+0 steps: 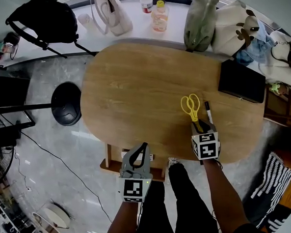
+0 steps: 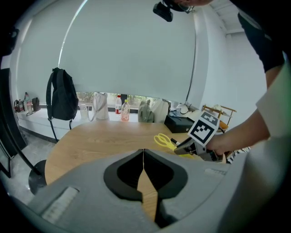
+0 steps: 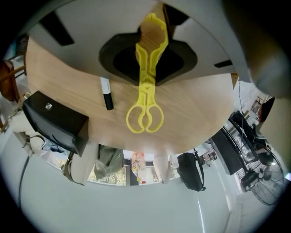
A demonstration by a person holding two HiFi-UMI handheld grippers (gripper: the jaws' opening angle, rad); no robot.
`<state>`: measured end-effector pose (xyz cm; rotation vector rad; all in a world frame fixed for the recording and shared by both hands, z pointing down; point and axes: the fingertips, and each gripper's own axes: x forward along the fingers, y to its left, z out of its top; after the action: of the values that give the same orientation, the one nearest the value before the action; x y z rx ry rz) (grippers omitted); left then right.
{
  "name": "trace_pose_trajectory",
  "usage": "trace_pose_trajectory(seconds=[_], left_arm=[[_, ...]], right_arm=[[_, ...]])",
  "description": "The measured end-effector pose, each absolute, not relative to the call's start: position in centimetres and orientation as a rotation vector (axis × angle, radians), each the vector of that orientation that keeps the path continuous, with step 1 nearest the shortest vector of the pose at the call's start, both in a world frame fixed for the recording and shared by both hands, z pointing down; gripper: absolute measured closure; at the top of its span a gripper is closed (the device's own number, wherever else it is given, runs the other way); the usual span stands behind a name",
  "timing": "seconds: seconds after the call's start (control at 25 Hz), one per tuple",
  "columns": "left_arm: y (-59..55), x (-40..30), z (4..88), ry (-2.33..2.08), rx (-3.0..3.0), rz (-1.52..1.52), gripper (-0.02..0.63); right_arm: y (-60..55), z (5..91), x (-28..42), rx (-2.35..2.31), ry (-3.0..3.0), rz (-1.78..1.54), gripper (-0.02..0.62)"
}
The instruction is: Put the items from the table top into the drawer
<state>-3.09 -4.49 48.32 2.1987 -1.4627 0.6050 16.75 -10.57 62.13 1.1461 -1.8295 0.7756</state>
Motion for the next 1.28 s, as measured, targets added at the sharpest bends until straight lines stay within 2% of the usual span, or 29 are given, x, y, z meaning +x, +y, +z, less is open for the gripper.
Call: trace_pose_trajectory(seconds=[0.64, 1.28], left_arm=[[0.4, -4.2, 48.6, -1.542, 2.073, 0.587, 0.588], [12.1, -11.9, 50.2, -1.567, 2.024, 0.637, 0.588]], right_arm=[[-7.9, 54.9, 12.2, 0.974, -2.054, 0.526, 0.488], [2.2, 54.0, 1.5, 0.811, -2.152, 0.45, 0.488]])
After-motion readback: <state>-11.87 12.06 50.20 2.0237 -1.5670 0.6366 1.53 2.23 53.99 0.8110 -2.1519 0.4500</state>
